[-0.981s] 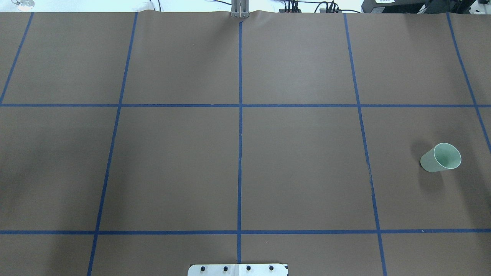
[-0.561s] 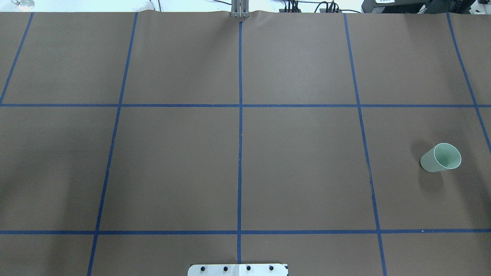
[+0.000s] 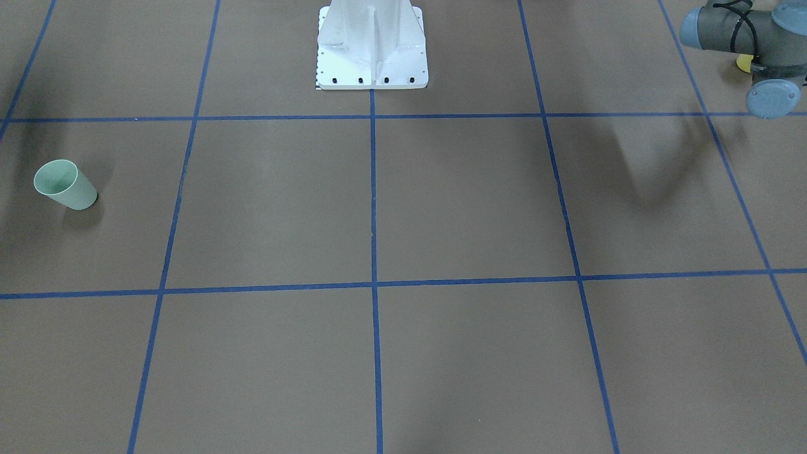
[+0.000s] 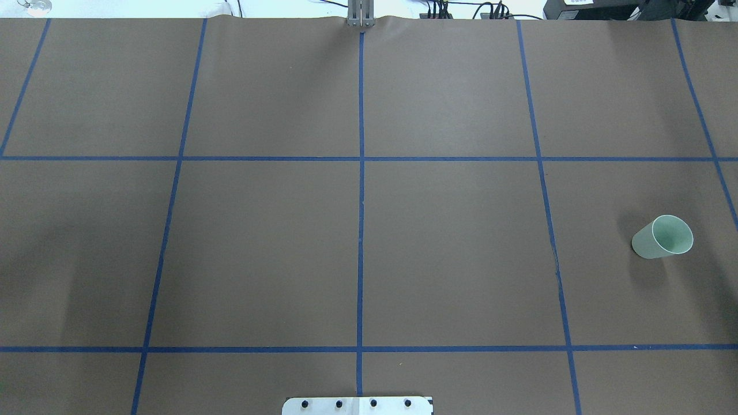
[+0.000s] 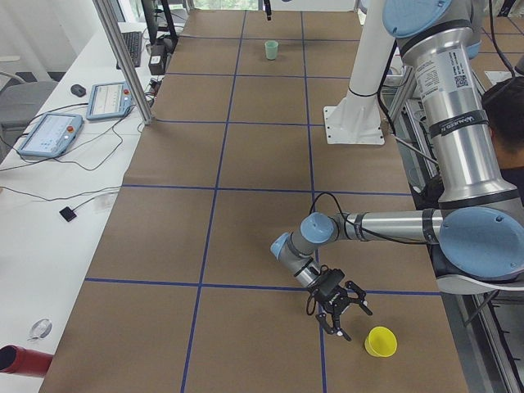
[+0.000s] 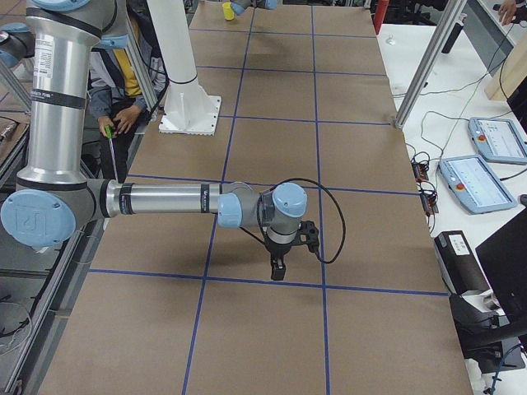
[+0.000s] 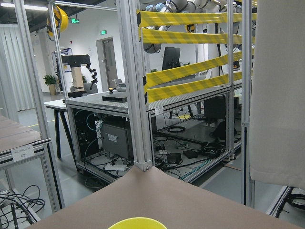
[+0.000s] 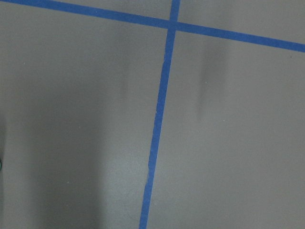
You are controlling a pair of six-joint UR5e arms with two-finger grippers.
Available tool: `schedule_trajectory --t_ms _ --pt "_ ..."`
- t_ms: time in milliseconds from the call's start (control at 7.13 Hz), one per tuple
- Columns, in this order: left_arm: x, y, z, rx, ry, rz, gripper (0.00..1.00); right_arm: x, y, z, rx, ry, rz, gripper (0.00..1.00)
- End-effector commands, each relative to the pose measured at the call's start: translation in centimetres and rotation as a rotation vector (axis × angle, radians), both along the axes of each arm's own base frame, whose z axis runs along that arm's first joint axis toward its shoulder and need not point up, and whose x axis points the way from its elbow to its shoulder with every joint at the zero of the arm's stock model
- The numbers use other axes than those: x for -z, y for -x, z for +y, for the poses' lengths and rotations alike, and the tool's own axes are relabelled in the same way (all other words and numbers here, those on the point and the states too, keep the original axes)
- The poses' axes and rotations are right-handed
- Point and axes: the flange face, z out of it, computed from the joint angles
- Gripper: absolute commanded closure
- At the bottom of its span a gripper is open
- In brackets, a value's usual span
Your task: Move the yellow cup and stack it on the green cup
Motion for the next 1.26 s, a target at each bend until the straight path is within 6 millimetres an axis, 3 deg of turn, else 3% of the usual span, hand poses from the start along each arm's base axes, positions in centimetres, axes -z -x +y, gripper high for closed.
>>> schedule_trajectory --t_ms 0,561,1121 --pt "-1.0 -1.3 0.8 0.033 0.014 0.016 0.00 0.2 0.2 -0.1 0.005 -0.010 -0.001 0.00" --pt "-5.2 -1.8 2.2 0.064 0.013 0.019 0.00 0.3 0.5 -0.2 0.011 -0.019 0.001 0.00" --pt "-6.3 -3.2 4.0 0.131 0.087 0.019 0.00 0.8 0.6 -0.3 0.014 -0.030 -0.002 0.00"
